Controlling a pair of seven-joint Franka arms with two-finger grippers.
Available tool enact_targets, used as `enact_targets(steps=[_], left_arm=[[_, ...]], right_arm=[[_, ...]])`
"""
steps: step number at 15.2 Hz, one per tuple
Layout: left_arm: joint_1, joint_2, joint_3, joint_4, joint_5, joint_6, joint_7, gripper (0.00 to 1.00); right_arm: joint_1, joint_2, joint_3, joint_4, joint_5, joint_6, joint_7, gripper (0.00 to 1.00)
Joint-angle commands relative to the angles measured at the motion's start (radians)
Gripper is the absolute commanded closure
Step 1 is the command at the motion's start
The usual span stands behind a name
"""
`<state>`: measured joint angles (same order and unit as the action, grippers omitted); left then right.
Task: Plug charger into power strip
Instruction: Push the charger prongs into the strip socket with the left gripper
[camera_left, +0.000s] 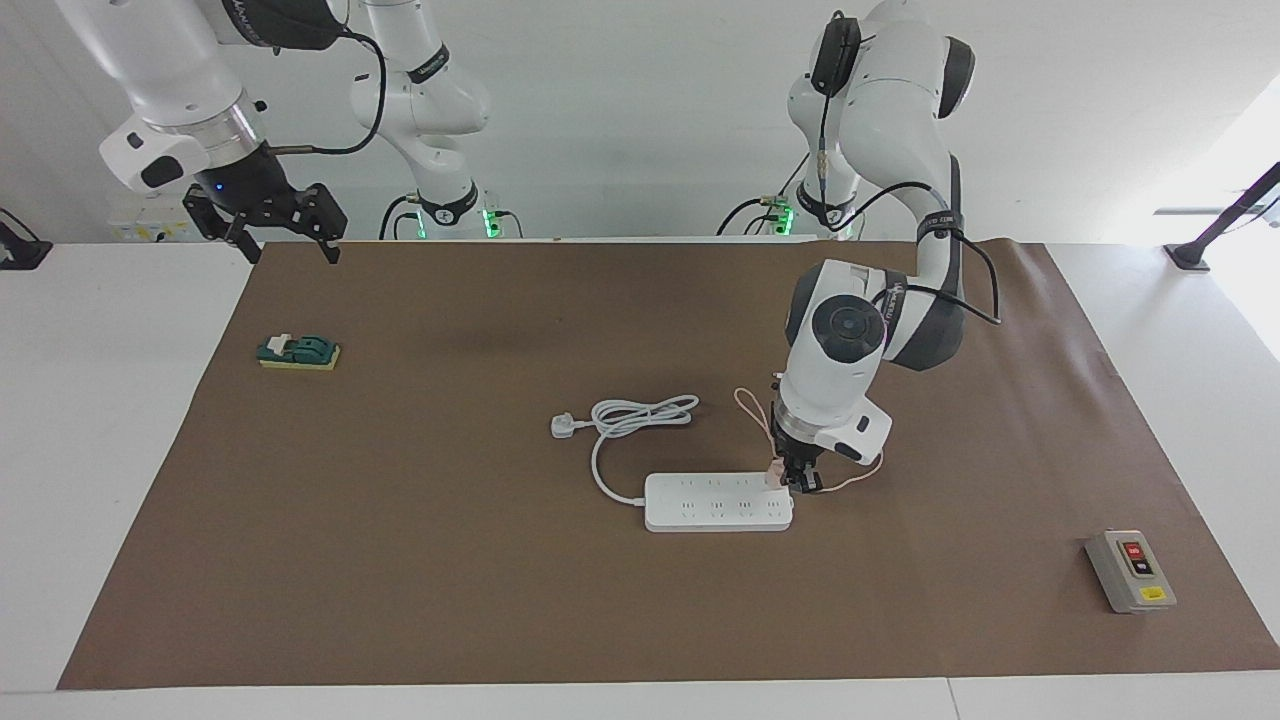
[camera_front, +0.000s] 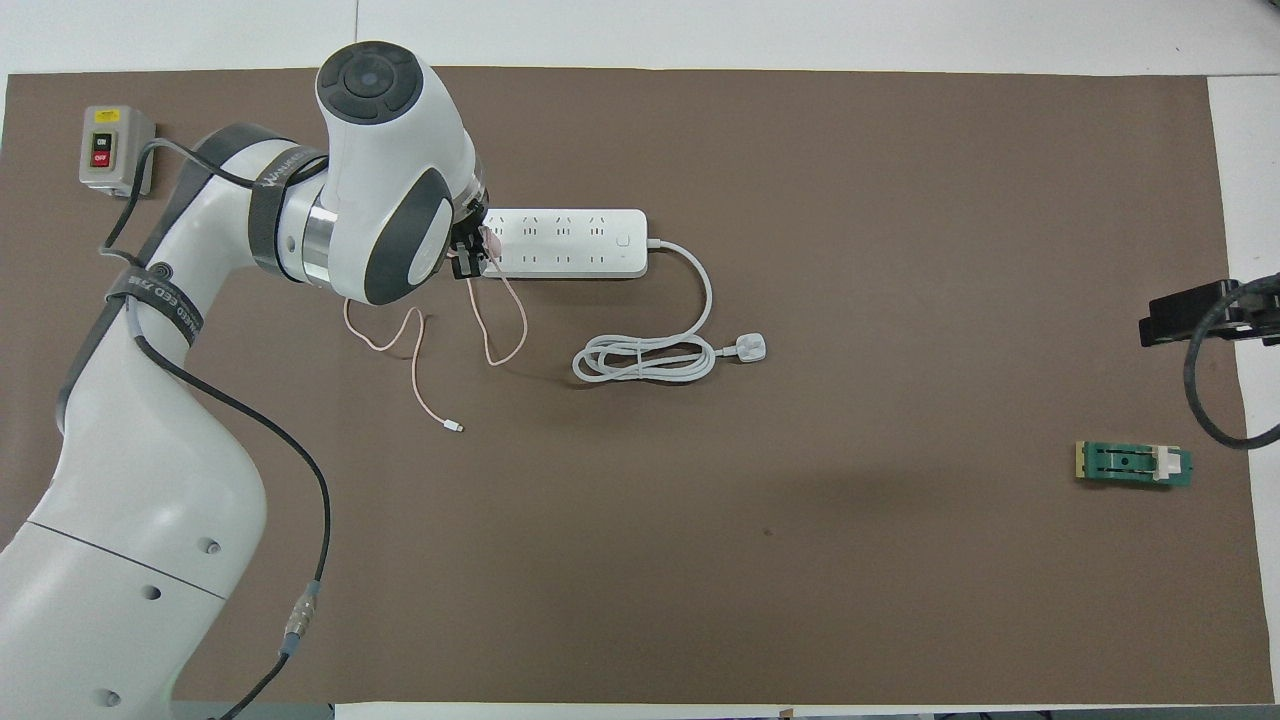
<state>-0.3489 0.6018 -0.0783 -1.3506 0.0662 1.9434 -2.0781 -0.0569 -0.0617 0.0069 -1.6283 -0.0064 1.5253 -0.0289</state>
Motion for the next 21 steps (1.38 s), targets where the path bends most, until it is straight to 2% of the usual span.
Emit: enact_targets(steps=[1, 21], left_arm=[[-0.018, 0.016, 0.009, 0.025, 0.021, 0.002, -0.022, 1.0], [-0.036, 0.026, 0.008, 0.01, 0.043, 0.012, -0.027, 1.0]], right_arm=[[-0.02, -0.013, 0.008, -0.012, 0.022, -0.01, -0.011, 0.0], [-0.018, -0.016, 0.008, -0.018, 0.022, -0.014, -0.016, 0.0]])
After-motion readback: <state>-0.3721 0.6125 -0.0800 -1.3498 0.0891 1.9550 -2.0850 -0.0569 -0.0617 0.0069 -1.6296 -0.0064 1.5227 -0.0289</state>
